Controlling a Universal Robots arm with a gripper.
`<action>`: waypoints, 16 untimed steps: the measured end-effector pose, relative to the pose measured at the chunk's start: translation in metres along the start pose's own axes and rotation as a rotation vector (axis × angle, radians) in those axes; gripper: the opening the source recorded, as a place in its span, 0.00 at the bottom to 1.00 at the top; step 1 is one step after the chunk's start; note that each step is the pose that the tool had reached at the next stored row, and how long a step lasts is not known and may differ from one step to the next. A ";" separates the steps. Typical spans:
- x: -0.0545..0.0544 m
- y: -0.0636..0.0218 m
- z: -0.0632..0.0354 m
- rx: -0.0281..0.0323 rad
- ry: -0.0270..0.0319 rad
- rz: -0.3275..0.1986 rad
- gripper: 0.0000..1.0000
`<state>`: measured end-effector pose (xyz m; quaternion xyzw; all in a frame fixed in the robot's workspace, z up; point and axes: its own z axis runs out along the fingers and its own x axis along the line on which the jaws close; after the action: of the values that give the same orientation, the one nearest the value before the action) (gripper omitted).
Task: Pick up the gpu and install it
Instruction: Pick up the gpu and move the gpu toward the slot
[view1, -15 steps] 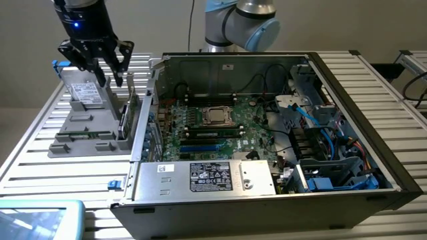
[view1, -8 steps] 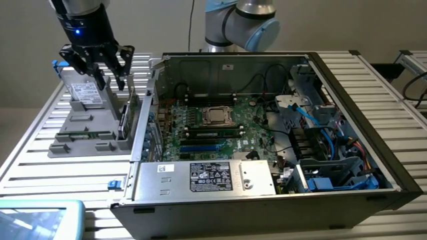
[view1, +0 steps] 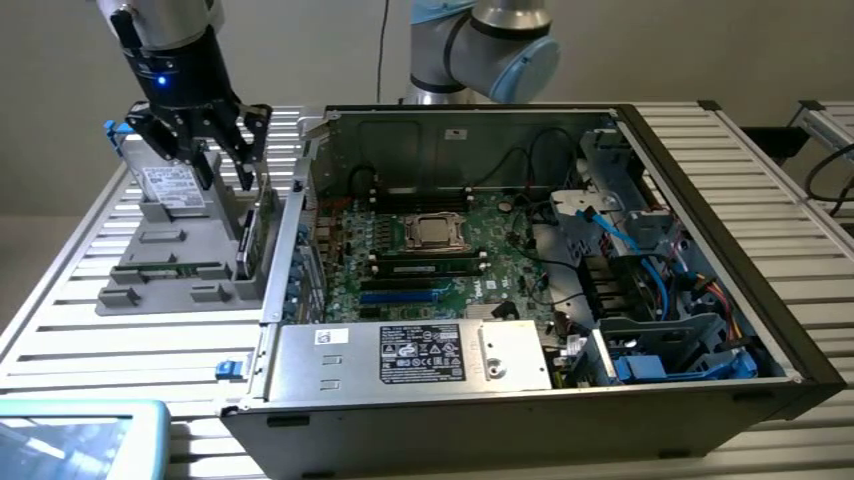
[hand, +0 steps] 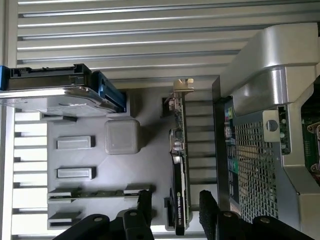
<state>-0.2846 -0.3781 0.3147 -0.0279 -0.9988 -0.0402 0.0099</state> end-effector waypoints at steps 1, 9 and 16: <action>0.000 -0.0002 0.0018 -0.0002 -0.0001 0.002 0.52; -0.004 -0.0014 0.0158 -0.0036 -0.0024 0.011 0.52; -0.001 -0.0044 0.0255 -0.0157 -0.0027 -0.023 0.52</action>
<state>-0.2839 -0.3804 0.2889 -0.0165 -0.9987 -0.0481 0.0079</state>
